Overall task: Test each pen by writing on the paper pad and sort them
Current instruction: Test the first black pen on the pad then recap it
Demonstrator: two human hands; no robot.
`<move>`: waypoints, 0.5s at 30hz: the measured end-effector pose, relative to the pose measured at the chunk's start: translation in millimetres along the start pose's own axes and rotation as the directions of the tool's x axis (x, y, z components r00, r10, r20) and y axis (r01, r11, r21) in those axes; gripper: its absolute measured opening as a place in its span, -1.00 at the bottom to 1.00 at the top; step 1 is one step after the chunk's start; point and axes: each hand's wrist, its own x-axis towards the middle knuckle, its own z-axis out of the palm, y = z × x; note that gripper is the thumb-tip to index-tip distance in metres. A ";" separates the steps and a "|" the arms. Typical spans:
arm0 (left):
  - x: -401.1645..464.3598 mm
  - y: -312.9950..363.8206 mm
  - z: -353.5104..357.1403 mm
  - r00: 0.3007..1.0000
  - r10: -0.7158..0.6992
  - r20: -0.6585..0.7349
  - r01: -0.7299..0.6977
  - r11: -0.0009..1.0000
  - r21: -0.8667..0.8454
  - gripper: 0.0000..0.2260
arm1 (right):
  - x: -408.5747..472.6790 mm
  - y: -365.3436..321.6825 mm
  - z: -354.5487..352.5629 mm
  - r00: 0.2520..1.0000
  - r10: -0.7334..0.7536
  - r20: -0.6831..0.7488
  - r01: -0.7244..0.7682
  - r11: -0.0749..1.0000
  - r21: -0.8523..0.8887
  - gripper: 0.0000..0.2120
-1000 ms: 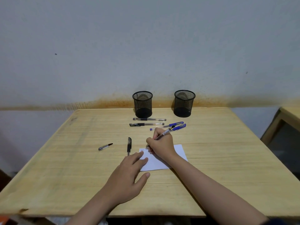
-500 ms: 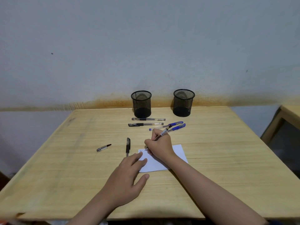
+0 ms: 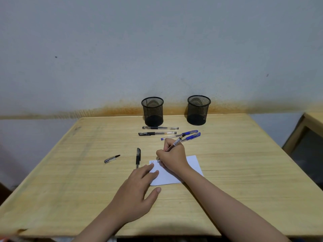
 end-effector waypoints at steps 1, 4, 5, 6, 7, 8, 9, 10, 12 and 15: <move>0.0 0.0 -0.1 1.000 -0.001 0.002 0.001 1.000 0.003 -0.55 | 0.3 0.7 0.8 1.000 0.004 -0.010 -0.004 1.000 0.001 -0.76; 0.0 0.2 -0.4 1.000 -0.006 0.006 0.006 1.000 -0.001 -0.54 | 1.0 3.0 2.8 1.000 0.016 -0.027 -0.016 1.000 0.014 -0.78; -0.1 0.4 -0.5 1.000 -0.006 0.004 0.006 1.000 -0.005 -0.55 | 0.9 3.1 2.6 0.999 0.020 -0.030 -0.020 1.000 0.013 -0.78; -0.3 0.4 -0.5 1.000 -0.005 0.001 0.005 1.000 -0.009 -0.55 | 0.5 3.0 2.1 0.999 0.021 -0.036 -0.020 1.000 0.010 -0.78; -0.3 0.5 -0.8 1.000 -0.005 -0.003 0.005 1.000 -0.012 -0.55 | -0.1 2.3 1.3 0.999 0.015 -0.044 -0.015 1.000 0.009 -0.78; -0.4 0.4 -0.8 1.000 -0.006 -0.006 0.006 1.000 -0.014 -0.56 | -0.7 1.8 0.7 0.998 0.009 -0.054 -0.008 1.000 0.006 -0.79; -0.3 0.5 -0.8 1.000 -0.005 -0.008 0.005 1.000 -0.014 -0.56 | -1.3 1.1 0.0 0.998 0.006 -0.060 -0.005 1.000 0.005 -0.79; -0.2 0.5 -0.5 1.000 -0.004 -0.007 0.004 1.000 -0.013 -0.56 | -1.7 0.3 -0.4 0.998 0.004 -0.060 -0.004 1.000 0.006 -0.79; 0.3 0.7 -0.2 1.000 -0.002 -0.009 0.002 1.000 -0.014 -0.55 | -1.9 -1.3 -1.2 0.999 -0.003 -0.039 0.003 1.000 0.004 -0.78; 0.5 0.8 -0.6 1.000 -0.002 -0.010 0.002 1.000 -0.015 -0.55 | -1.9 -2.4 -1.8 1.000 0.006 -0.019 -0.006 1.000 0.007 -0.77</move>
